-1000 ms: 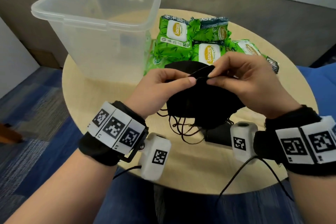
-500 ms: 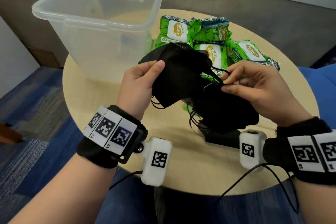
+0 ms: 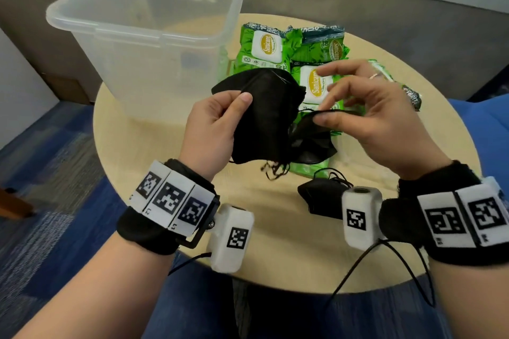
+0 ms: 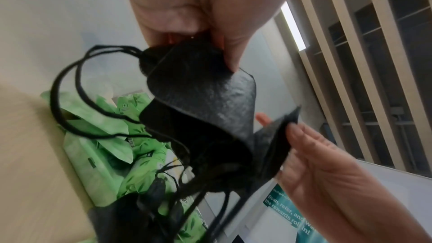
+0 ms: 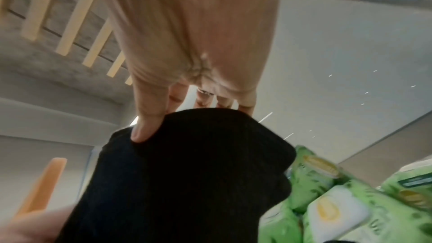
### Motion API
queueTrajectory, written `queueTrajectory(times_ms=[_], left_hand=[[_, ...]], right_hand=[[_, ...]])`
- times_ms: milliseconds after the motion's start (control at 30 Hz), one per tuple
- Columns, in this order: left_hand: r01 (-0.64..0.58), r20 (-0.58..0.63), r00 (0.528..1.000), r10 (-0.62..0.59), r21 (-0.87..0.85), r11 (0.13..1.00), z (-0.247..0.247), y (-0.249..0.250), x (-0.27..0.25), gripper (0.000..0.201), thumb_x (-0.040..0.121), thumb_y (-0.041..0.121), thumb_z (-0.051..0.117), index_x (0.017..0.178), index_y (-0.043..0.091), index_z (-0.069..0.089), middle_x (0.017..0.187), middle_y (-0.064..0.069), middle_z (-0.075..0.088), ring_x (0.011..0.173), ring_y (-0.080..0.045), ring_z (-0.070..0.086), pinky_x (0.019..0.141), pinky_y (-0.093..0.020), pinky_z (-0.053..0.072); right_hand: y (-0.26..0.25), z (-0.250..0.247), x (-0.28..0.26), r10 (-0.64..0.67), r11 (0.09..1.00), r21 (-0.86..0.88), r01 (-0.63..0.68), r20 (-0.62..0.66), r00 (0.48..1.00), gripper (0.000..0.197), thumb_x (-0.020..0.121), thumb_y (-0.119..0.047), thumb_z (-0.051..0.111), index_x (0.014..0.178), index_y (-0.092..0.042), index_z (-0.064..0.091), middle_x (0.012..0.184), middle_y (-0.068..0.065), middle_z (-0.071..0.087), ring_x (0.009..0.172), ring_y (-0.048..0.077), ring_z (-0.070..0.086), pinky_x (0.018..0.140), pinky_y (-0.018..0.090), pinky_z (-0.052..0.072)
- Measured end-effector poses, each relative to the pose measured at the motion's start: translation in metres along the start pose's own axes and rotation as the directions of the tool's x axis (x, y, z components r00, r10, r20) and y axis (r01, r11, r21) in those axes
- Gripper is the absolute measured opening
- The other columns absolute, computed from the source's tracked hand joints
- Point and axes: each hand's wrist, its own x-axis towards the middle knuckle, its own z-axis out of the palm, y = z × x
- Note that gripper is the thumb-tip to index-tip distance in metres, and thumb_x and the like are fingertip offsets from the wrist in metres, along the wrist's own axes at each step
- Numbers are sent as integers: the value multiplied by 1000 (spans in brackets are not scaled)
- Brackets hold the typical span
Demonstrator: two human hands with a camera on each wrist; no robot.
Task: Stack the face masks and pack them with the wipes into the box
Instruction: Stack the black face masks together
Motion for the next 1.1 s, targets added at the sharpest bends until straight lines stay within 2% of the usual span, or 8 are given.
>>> queueTrajectory(times_ms=[200, 367, 500, 667, 733, 800, 967, 1100], left_hand=[[-38, 125, 992, 33, 36, 999, 0, -4, -1, 24, 93, 17, 54, 74, 25, 66, 61, 12, 60, 58, -1, 52, 56, -14, 42], [-47, 101, 994, 37, 96, 994, -1, -7, 0, 17, 87, 26, 60, 73, 31, 68, 56, 17, 61, 59, 2, 53, 60, -19, 43], [-39, 73, 997, 34, 62, 997, -1, -7, -1, 10, 79, 30, 63, 73, 34, 70, 59, 15, 66, 60, -2, 59, 61, -22, 47], [-31, 19, 999, 30, 68, 997, -4, -7, 0, 18, 89, 23, 61, 76, 29, 71, 60, 13, 66, 63, -5, 60, 63, -25, 49], [-22, 0, 1000, 22, 73, 997, -6, -7, 1, 15, 90, 27, 57, 87, 28, 72, 76, 10, 71, 78, -8, 66, 75, -29, 54], [-8, -26, 1000, 11, 110, 994, -10, -9, 2, 17, 92, 22, 56, 103, 25, 68, 96, 5, 71, 95, -9, 66, 89, -33, 53], [-40, -38, 998, 50, 230, 972, -7, -10, 0, 35, 84, 24, 53, 118, 23, 63, 111, 8, 65, 108, -6, 60, 98, -33, 47], [0, 32, 999, -2, 69, 998, 7, -5, -6, 32, 84, 30, 50, 113, 24, 63, 104, 5, 68, 103, -7, 61, 93, -29, 48]], right_hand=[[-4, 31, 8, -71, 995, -73, 70, -6, 997, 21, 69, -19, 70, 70, -35, 56, 94, -16, 53, 94, -9, 50, 85, 8, 35], [-8, 39, 2, -203, 968, -178, 178, -137, 970, 12, 72, -14, 73, 74, -20, 63, 108, -8, 48, 86, 12, 51, 84, 14, 38], [-9, 43, 3, -171, 967, -208, 148, -96, 981, 6, 72, -15, 71, 75, -11, 67, 92, -5, 54, 88, 20, 55, 81, 25, 41], [-9, 44, 3, -165, 961, -243, 129, -133, 977, 5, 73, -15, 69, 76, -11, 67, 75, -17, 52, 78, 8, 49, 72, 18, 38], [-6, 40, 3, -121, 968, -240, 75, -183, 976, 4, 74, -15, 68, 76, -12, 67, 72, -16, 54, 71, 2, 49, 69, 13, 38], [-1, 31, 3, -72, 965, -261, -17, -330, 941, 4, 74, -16, 68, 77, -13, 66, 73, -9, 57, 68, -1, 51, 68, 15, 41], [2, 21, 2, -125, 940, -327, -100, -603, 788, 8, 78, -13, 65, 78, -5, 63, 77, 4, 60, 71, 24, 58, 67, 37, 48], [-13, 49, 0, -79, 984, -179, 6, -407, 910, 9, 78, -13, 65, 76, -18, 58, 74, -2, 60, 70, 16, 58, 66, 37, 50]])
